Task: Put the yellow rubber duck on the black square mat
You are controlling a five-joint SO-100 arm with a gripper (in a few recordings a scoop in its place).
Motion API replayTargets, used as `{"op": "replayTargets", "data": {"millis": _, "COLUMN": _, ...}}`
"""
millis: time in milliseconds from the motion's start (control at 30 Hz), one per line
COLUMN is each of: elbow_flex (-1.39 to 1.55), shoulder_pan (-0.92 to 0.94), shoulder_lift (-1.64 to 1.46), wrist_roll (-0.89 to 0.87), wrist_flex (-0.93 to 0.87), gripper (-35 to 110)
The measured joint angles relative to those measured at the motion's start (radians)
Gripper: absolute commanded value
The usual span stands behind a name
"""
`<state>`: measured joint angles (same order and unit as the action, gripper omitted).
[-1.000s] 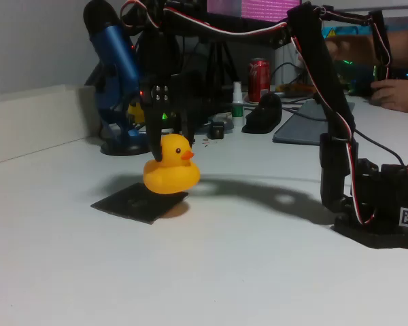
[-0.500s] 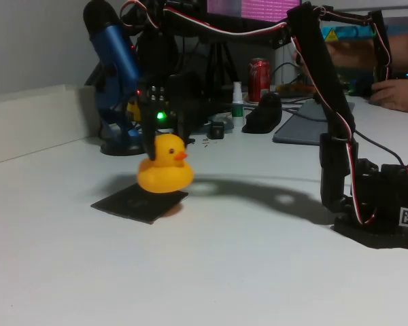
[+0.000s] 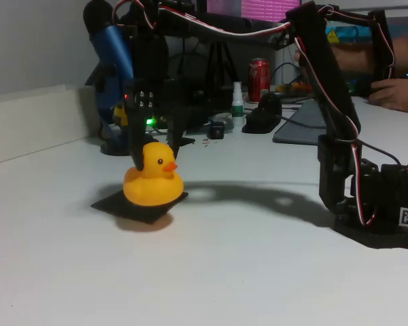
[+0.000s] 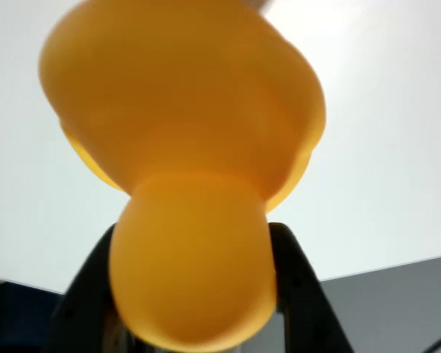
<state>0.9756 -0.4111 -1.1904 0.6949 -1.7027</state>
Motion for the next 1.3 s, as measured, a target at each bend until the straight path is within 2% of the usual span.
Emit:
{"op": "replayTargets", "data": {"millis": 300, "elbow_flex": 0.000, "shoulder_pan": -0.009, "shoulder_lift": 0.000, "wrist_roll": -0.009, "wrist_flex": 0.000, "gripper": 13}}
{"op": "replayTargets", "data": {"millis": 667, "elbow_flex": 0.000, "shoulder_pan": 0.173, "shoulder_lift": 0.000, "wrist_roll": -0.011, "wrist_flex": 0.000, "gripper": 13}}
{"op": "replayTargets", "data": {"millis": 1300, "elbow_flex": 0.003, "shoulder_pan": 0.199, "shoulder_lift": 0.000, "wrist_roll": -0.023, "wrist_flex": 0.037, "gripper": 13}}
